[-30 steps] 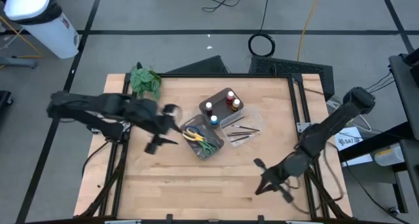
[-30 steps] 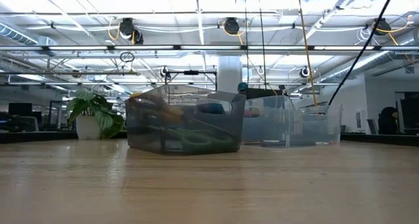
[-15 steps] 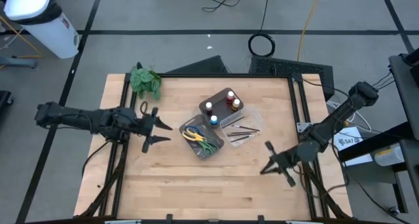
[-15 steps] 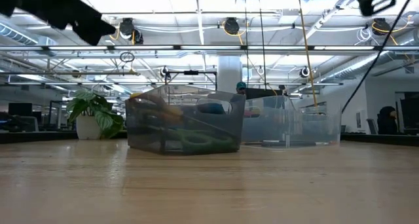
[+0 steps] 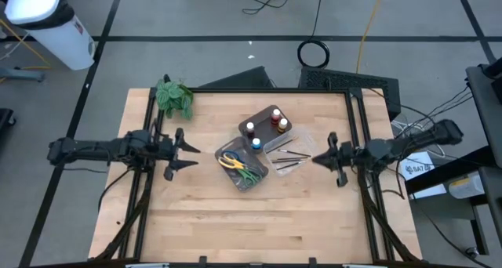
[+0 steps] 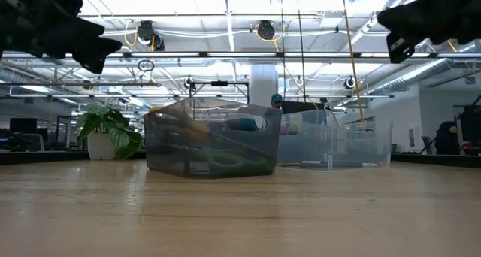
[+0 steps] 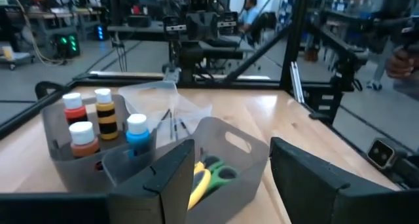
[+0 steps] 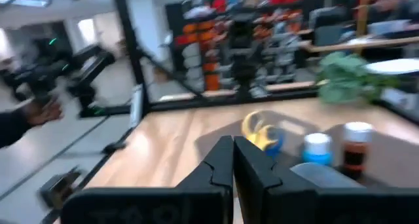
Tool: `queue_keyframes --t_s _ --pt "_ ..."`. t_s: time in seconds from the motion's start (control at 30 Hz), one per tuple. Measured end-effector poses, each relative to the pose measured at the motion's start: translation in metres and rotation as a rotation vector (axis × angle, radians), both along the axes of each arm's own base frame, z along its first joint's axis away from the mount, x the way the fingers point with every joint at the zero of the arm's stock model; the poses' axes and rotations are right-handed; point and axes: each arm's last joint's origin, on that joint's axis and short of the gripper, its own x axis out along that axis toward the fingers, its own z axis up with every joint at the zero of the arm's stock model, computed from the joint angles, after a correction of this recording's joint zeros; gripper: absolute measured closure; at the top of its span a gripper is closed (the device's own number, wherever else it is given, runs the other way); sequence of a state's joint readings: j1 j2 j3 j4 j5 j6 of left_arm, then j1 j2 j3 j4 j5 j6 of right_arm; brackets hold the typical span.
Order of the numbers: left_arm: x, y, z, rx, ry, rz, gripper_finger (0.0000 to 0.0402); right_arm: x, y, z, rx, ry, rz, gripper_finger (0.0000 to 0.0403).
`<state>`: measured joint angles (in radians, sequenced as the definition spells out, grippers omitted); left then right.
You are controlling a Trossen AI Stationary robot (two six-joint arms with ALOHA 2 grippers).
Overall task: Pick & Place Paint Supplies
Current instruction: Return to Home Position
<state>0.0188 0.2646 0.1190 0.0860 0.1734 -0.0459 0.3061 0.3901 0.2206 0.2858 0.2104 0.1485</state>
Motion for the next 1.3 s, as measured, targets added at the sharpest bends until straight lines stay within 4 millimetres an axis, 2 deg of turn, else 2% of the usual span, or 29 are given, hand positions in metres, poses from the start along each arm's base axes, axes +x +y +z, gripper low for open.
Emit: queue_keyframes --t_s 0.1,0.3,0.43,0.53,0.67,0.87,0.93,1.0,1.17,1.3 --pt "-0.004 0.001 -0.005 -0.017 -0.028 0.009 0.0192 -0.005 -0.009 -0.001 0.01 -0.041 -0.051 0.0403" --pt "-0.009 0.001 -0.011 -0.019 -0.064 0.008 0.0192 -0.016 -0.013 -0.003 -0.11 -0.057 0.075 0.0403" --pt "-0.009 0.001 -0.013 -0.014 -0.068 0.008 0.0192 -0.025 -0.015 -0.001 -0.134 -0.093 0.072 0.0403" --pt "-0.009 0.001 -0.013 -0.014 -0.067 0.007 0.0192 -0.029 -0.015 -0.006 -0.133 -0.056 0.075 0.0403" --pt "-0.009 0.001 -0.013 -0.019 -0.064 0.005 0.0192 -0.029 -0.015 -0.012 -0.119 -0.009 0.079 0.0403" --pt "-0.009 0.001 -0.012 -0.037 -0.105 0.012 0.0192 -0.023 -0.014 -0.03 -0.106 -0.08 0.075 0.0403" --pt "-0.008 0.001 -0.016 -0.037 -0.095 0.012 0.0192 -0.024 -0.014 -0.024 -0.097 -0.155 0.07 0.0403" --pt "-0.008 0.001 -0.019 -0.04 -0.079 0.012 0.0192 -0.024 -0.014 -0.025 -0.107 -0.158 0.069 0.0403" --pt "-0.008 0.001 -0.028 -0.019 0.009 0.012 0.0192 -0.022 -0.014 -0.035 -0.141 -0.053 0.076 0.0403" --pt "-0.008 0.001 -0.028 -0.035 0.01 0.013 0.0192 -0.022 -0.014 -0.039 -0.141 -0.014 0.078 0.0403"
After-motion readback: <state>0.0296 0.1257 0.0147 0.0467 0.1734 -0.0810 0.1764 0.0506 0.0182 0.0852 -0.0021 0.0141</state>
